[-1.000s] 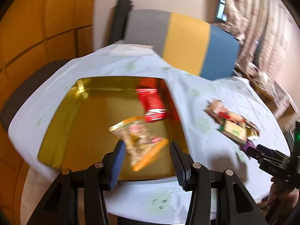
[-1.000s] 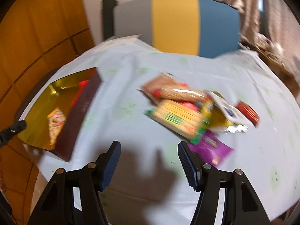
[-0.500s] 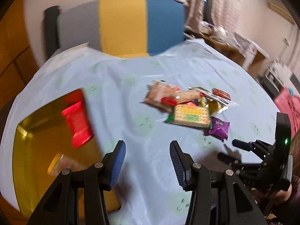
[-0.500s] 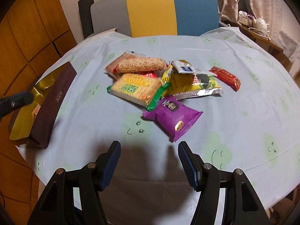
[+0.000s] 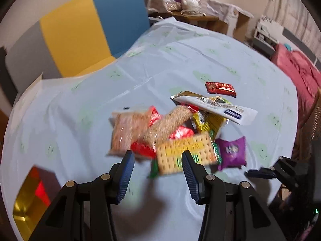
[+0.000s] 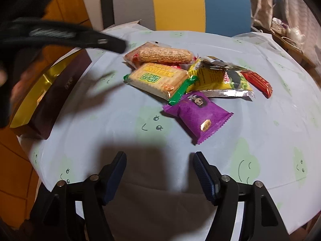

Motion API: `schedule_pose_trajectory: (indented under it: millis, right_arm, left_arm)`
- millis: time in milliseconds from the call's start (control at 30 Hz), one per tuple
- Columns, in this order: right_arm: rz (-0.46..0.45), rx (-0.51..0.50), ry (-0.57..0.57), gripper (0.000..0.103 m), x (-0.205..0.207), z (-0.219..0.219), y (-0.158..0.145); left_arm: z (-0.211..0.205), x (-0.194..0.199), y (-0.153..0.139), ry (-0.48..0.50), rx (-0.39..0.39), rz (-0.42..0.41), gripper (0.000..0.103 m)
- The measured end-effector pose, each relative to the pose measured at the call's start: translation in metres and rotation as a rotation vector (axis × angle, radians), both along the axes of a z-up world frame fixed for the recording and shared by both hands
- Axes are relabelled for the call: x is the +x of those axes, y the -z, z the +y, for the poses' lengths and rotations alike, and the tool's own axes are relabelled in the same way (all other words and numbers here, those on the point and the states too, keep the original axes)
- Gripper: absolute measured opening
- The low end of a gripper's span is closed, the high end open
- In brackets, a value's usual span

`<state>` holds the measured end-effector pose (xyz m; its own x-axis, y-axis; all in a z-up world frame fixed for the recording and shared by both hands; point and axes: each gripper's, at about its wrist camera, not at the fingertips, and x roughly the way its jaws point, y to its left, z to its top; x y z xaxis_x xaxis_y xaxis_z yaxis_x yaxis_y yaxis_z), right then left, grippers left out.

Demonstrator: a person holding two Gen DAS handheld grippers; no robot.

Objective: Organize snacks
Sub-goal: 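Grasp the clear grain bar with red end using the left tool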

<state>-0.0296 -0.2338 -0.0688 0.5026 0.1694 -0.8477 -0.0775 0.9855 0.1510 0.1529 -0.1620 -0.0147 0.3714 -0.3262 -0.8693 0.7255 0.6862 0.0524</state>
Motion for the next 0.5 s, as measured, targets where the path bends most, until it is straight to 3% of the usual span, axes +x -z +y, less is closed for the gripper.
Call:
schedule_pose_trajectory:
  millis: [267, 467, 500]
  right_arm:
    - [-0.034, -0.022, -0.055, 0.084, -0.006, 0.009, 0.004]
    - [-0.036, -0.002, -0.051, 0.086, -0.006, 0.007, 0.005]
    - [-0.036, -0.004, -0.052, 0.086, -0.006, 0.007, 0.005]
  left_arm:
    - [-0.036, 0.024, 0.024, 0.101, 0.062, 0.010, 0.050]
    - [-0.054, 0.045, 0.048, 0.112, 0.119, 0.047, 0.050]
    - [-0.054, 0.045, 0.049, 0.114, 0.110, 0.045, 0.046]
